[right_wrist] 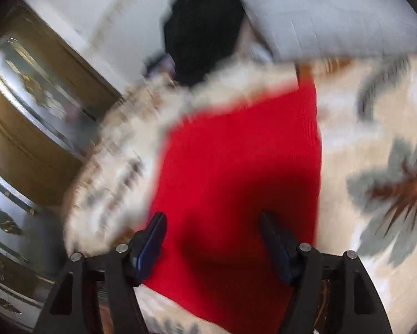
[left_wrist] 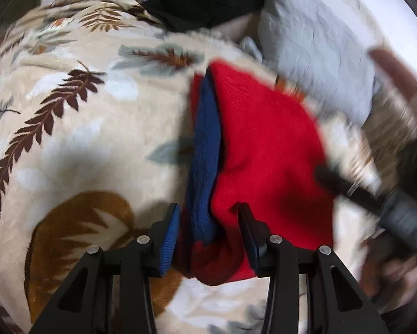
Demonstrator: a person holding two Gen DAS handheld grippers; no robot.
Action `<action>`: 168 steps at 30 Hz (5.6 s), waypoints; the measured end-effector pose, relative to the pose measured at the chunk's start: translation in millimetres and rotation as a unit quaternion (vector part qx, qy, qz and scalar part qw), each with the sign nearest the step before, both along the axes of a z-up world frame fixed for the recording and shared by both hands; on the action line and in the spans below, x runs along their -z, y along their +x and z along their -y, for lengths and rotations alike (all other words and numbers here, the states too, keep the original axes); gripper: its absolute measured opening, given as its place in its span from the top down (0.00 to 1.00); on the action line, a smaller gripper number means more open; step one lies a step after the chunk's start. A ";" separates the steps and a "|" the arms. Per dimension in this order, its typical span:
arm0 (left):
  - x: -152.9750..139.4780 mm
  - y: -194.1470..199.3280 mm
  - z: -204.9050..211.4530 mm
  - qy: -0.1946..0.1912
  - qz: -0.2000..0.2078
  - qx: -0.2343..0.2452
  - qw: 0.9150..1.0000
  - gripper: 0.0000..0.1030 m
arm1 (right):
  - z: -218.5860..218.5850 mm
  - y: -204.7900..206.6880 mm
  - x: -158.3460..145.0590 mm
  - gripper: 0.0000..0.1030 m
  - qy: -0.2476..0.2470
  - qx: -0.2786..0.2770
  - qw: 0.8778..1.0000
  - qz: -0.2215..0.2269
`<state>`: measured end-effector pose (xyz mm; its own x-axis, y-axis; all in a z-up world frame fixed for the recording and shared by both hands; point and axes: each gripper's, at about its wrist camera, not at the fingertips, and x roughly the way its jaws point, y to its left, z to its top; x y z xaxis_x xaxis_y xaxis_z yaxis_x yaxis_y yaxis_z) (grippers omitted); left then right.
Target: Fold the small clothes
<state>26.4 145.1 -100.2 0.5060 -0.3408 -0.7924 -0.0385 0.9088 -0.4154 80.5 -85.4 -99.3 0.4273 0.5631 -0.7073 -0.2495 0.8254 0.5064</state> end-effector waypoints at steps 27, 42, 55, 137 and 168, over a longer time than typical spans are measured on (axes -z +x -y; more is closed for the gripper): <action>-10.0 101.5 -5.6 -0.037 0.014 0.028 0.999 0.59 | 3.9 -8.1 -2.4 0.25 0.032 -0.013 0.999 0.034; -25.0 44.4 9.2 0.060 0.031 0.016 0.998 0.76 | 18.8 -27.0 -16.0 0.25 0.054 0.009 0.998 0.014; -36.1 7.8 39.6 0.125 0.057 0.037 0.990 0.45 | 49.8 -66.7 -19.2 0.17 0.061 0.042 0.997 0.000; 4.5 68.0 15.2 -0.009 -0.008 0.032 0.999 0.72 | 20.3 34.4 16.7 0.58 -0.003 -0.003 0.999 -0.040; 6.5 35.3 122.6 0.110 -0.012 0.049 0.993 0.33 | 115.4 -28.7 5.1 0.15 0.047 0.106 0.993 -0.027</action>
